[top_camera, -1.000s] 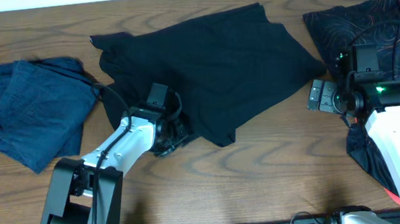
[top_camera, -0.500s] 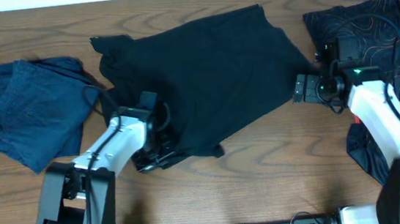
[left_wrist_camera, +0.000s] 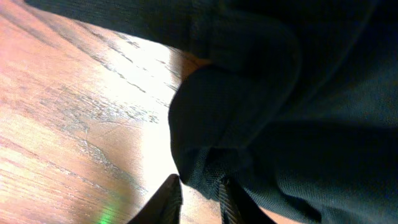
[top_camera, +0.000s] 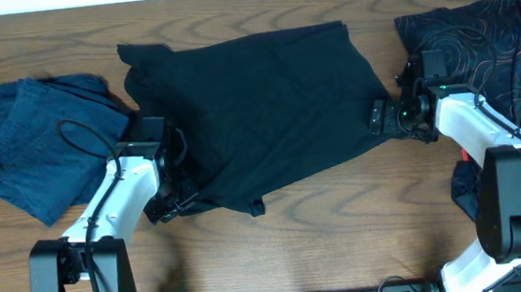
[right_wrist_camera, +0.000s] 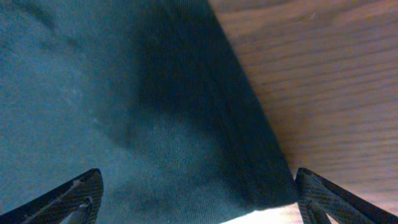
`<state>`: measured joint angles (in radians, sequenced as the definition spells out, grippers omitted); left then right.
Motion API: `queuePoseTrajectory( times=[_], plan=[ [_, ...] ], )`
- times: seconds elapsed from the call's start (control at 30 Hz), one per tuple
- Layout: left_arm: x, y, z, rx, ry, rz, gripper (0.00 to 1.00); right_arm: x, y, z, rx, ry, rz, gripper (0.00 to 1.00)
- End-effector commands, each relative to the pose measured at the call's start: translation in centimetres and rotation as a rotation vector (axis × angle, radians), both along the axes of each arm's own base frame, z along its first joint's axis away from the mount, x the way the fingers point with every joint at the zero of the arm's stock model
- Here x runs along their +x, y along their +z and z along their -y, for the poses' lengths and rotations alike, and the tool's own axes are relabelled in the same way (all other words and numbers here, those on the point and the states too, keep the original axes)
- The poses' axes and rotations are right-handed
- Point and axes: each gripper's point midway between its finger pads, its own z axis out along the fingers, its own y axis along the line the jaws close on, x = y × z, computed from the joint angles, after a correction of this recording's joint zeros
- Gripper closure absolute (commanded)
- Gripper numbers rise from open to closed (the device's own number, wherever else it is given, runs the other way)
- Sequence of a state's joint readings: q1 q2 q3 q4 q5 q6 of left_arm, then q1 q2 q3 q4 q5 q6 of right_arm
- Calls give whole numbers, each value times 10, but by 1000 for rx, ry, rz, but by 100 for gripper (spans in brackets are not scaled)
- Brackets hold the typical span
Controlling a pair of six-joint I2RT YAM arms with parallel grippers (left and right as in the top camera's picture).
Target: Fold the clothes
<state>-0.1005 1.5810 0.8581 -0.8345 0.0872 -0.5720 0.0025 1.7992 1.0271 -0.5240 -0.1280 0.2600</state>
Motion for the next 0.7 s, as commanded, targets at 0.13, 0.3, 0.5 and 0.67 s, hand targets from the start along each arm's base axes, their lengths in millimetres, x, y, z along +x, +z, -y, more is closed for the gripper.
queuePoseTrajectory(
  times=[0.13,0.3,0.5,0.67],
  plan=[
    [-6,3,2,-19,-32,-10,62,14,-13,0,-4,-14,25,6],
    [-1,22,3,-27,-32,32,39,32,-17,4,-27,-22,90,12],
    [6,50,27,-176,-33,142,34,45,-22,4,-23,-30,131,55],
    [4,51,30,-192,-7,138,35,44,-22,4,-23,-30,129,93]
  ],
)
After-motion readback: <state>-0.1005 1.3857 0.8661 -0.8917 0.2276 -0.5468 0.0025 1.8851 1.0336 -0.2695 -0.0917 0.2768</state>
